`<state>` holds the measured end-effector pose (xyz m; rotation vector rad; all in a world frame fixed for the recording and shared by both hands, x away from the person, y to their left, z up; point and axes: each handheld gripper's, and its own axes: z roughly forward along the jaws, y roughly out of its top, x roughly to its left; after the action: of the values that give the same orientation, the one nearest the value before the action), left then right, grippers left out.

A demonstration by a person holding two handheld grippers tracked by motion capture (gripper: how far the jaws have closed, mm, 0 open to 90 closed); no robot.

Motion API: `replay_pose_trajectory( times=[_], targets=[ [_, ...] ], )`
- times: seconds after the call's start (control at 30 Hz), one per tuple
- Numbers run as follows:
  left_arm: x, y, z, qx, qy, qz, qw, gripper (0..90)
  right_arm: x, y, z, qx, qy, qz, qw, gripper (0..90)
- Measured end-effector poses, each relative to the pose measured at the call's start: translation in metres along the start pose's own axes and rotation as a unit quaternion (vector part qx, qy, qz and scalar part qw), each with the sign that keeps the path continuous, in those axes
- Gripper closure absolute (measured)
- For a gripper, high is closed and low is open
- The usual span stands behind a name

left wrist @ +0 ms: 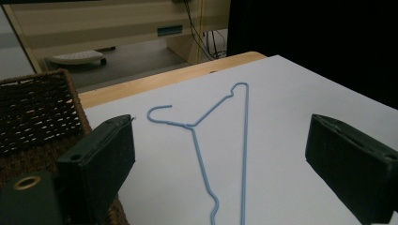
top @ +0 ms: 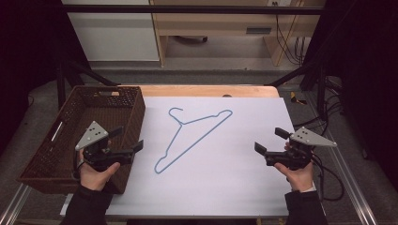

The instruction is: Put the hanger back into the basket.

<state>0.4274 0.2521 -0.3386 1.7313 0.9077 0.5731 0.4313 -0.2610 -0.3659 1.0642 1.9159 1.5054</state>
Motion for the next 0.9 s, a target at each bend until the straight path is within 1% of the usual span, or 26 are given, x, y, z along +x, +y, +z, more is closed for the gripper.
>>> replay_pose_trajectory(
  times=[0.07, 0.13, 0.3, 0.4, 0.47, 0.6, 0.63, 0.67, 0.7, 0.8, 0.83, 0.87, 0.9],
  targets=[
    [-0.002, 0.001, 0.002, -0.001, -0.001, 0.000, 1.0000, 8.7, 0.001, 0.001, 0.000, -0.001, 0.000, 0.000, 1.0000, 4.1],
    [-0.006, 0.004, 0.008, 0.005, -0.004, 0.009, 0.9999, 9.0, 0.002, 0.001, 0.001, 0.000, 0.001, -0.004, 1.0000, 4.2],
    [-0.009, 0.006, 0.022, 0.020, -0.006, 0.010, 0.9997, 9.6, 0.004, 0.000, 0.004, 0.007, 0.001, -0.005, 1.0000, 4.4],
    [-0.012, 0.009, 0.030, 0.028, -0.006, 0.016, 0.9994, 9.5, 0.005, 0.000, 0.005, 0.009, -0.001, -0.006, 0.9999, 4.4],
    [-0.012, 0.010, 0.032, 0.028, -0.007, 0.014, 0.9995, 9.5, 0.005, -0.001, 0.007, 0.011, 0.000, -0.006, 0.9999, 4.2],
    [-0.015, 0.015, 0.046, 0.035, -0.010, 0.013, 0.9993, 9.5, 0.006, -0.002, 0.009, 0.015, -0.001, -0.006, 0.9999, 4.1],
    [-0.017, 0.017, 0.052, 0.037, -0.011, 0.014, 0.9992, 9.7, 0.006, -0.002, 0.010, 0.017, 0.000, -0.006, 0.9998, 4.0],
    [-0.017, 0.017, 0.052, 0.037, -0.011, 0.014, 0.9992, 9.7, 0.006, -0.003, 0.010, 0.018, -0.001, -0.006, 0.9998, 4.0],
    [-0.019, 0.019, 0.060, 0.041, -0.010, 0.016, 0.9990, 9.9, 0.006, -0.003, 0.011, 0.020, 0.000, -0.008, 0.9998, 4.0],
    [-0.021, 0.021, 0.075, 0.050, -0.008, 0.017, 0.9986, 10.6, 0.007, -0.003, 0.012, 0.022, -0.001, -0.008, 0.9997, 3.9],
    [-0.021, 0.021, 0.078, 0.051, -0.008, 0.015, 0.9985, 11.2, 0.007, -0.003, 0.012, 0.021, -0.001, -0.009, 0.9997, 3.9],
    [-0.021, 0.021, 0.078, 0.051, -0.008, 0.015, 0.9985, 11.7, 0.007, -0.003, 0.012, 0.021, -0.001, -0.009, 0.9997, 3.9],
    [-0.021, 0.020, 0.088, 0.056, -0.007, 0.011, 0.9983, 12.0, 0.007, -0.003, 0.012, 0.021, -0.002, -0.008, 0.9997, 3.9]
  ],
)
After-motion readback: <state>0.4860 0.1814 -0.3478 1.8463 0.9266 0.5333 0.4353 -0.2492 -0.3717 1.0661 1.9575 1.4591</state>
